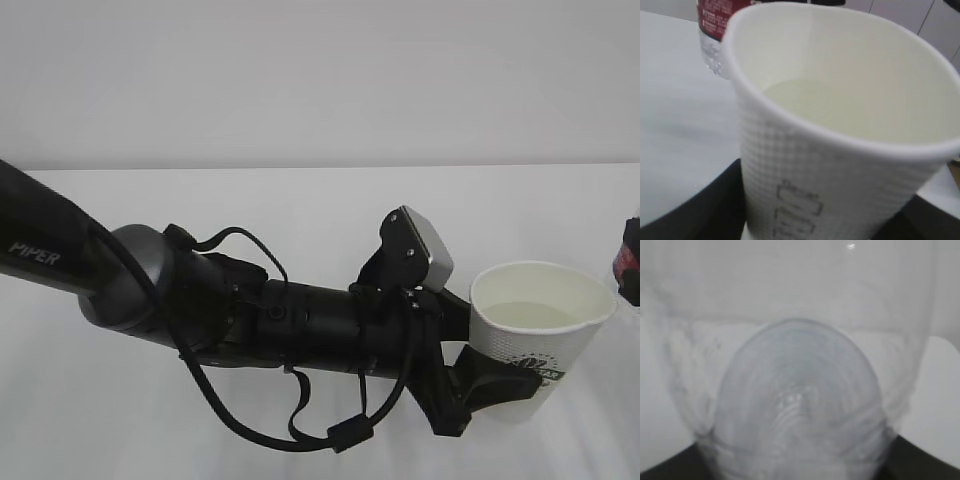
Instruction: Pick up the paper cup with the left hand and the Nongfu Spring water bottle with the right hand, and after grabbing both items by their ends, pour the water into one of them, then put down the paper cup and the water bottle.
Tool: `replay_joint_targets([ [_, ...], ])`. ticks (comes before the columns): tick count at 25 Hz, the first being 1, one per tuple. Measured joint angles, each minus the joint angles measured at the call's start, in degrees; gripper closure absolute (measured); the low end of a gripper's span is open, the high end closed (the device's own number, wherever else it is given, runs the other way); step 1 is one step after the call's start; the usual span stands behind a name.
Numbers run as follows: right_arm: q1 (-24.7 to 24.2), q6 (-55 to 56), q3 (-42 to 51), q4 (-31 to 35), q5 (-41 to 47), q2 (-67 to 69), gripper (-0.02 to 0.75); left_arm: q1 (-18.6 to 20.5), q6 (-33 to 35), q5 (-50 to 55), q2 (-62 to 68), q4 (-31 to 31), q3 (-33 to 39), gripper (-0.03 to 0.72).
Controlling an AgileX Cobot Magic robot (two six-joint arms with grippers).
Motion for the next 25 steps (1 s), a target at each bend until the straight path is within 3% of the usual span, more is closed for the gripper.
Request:
replay_joint_targets([
  [10,0.0,2.2,-0.5,-0.7,-2.7,6.1,0.36,0.0,0.0,0.0,0.0,0.0,0.0,0.207],
  [18,0.0,2.2,-0.7,-1.6,-15.4,14.9,0.36,0.0,0.0,0.0,0.0,0.0,0.0,0.207],
  [25,0.0,2.3,-0.8,-1.6,-16.1,20.2,0.361,0.0,0.0,0.0,0.0,0.0,0.0,0.207],
])
